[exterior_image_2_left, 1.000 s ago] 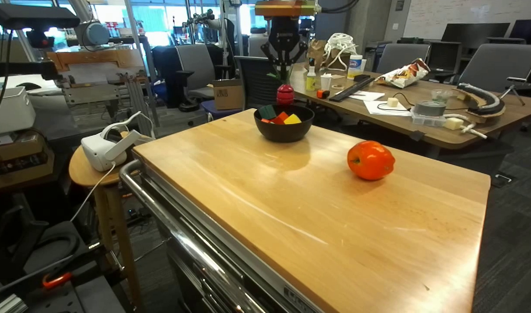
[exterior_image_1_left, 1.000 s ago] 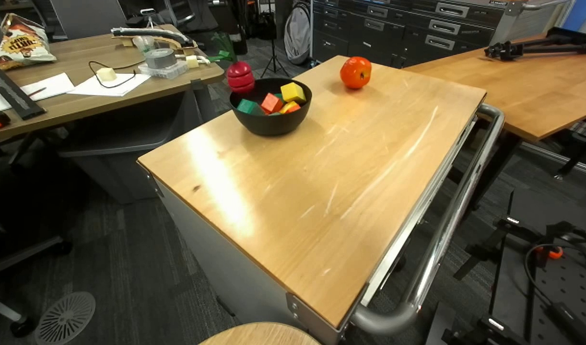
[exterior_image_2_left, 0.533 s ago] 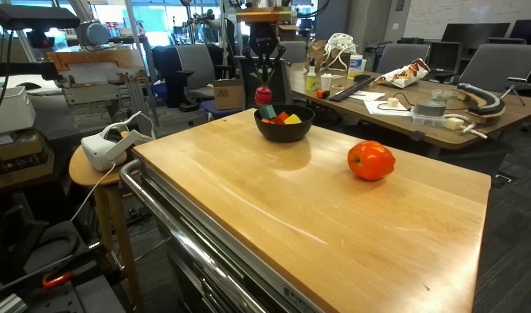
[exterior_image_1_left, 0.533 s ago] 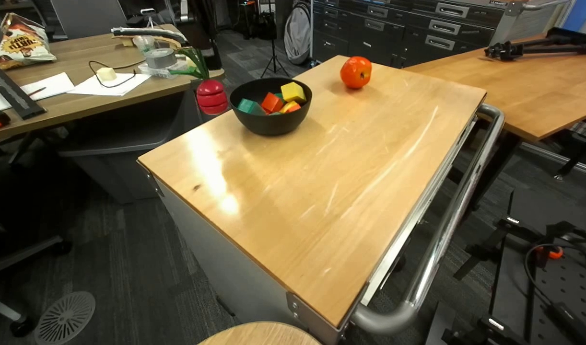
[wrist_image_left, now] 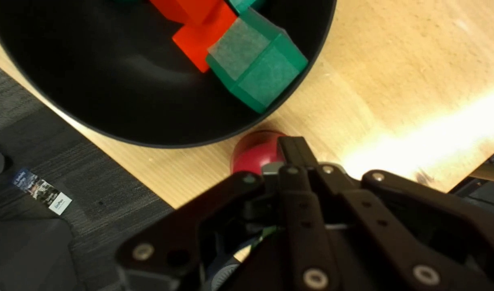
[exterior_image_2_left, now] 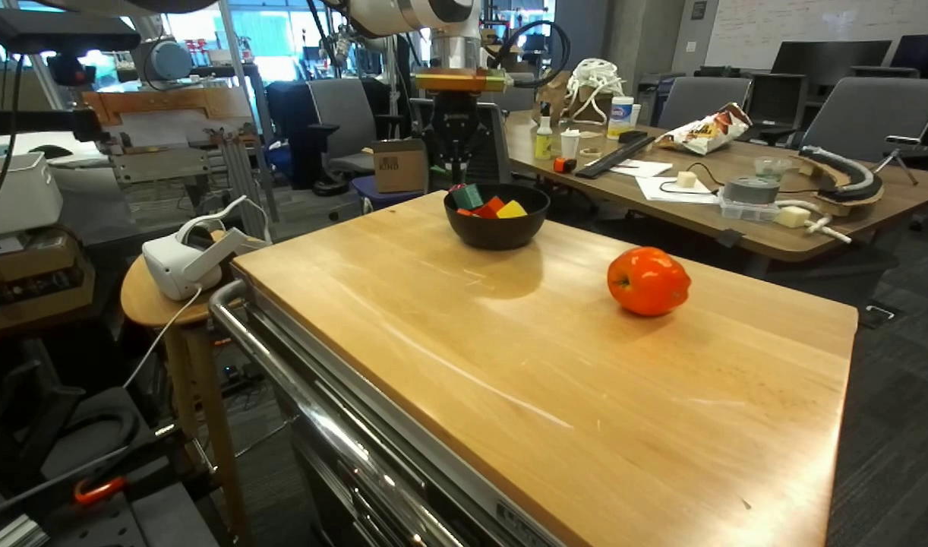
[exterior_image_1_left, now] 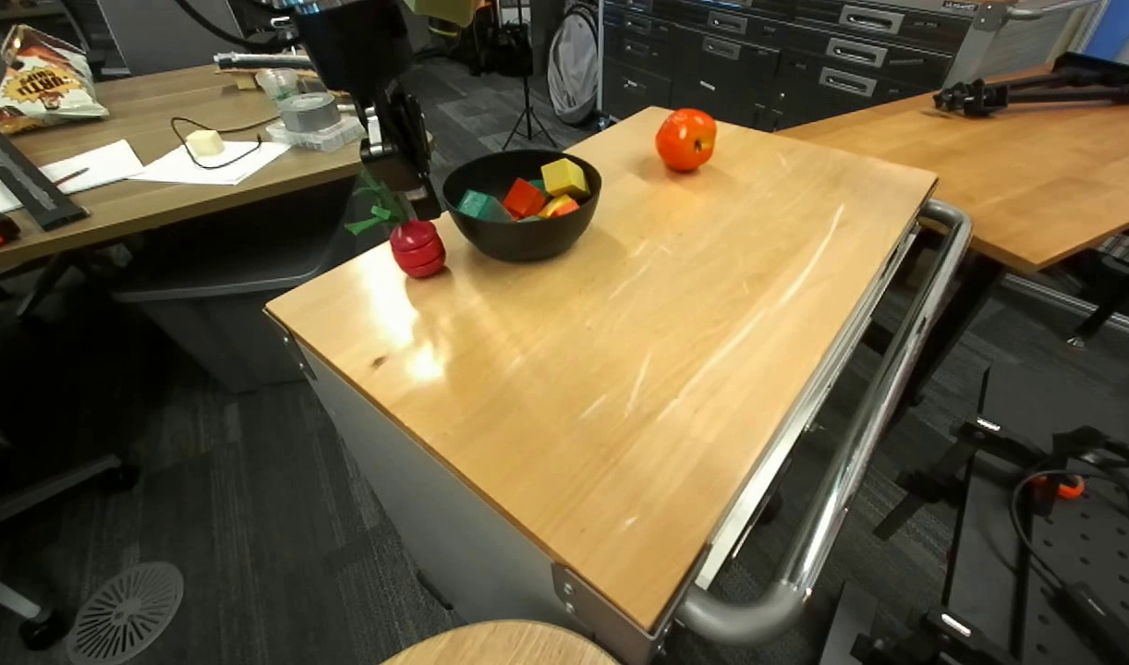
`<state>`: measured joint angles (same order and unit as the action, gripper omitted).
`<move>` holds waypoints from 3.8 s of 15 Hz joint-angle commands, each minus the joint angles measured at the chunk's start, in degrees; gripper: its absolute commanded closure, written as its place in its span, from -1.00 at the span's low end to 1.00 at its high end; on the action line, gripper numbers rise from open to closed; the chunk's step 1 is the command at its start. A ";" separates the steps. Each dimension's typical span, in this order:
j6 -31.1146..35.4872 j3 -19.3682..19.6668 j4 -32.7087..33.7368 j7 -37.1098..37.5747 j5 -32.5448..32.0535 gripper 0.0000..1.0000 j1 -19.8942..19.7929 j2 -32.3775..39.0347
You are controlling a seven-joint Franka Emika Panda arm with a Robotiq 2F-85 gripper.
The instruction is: Move the apple toy to the right and put the toys in the bowl on the counter
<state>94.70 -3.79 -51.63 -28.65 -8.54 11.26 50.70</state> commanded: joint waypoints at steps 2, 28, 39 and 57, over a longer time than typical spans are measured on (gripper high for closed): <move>-2.21 -0.48 4.19 -2.40 0.50 1.00 -0.45 0.94; -0.19 3.21 0.84 4.81 5.04 -0.89 -11.40 -2.48; 4.73 3.42 -0.04 6.87 4.48 -1.00 -10.17 -2.51; 9.37 4.23 -13.07 19.76 3.42 -1.00 -6.27 -8.62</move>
<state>102.04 -0.46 -57.99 -12.71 -4.17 3.62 47.02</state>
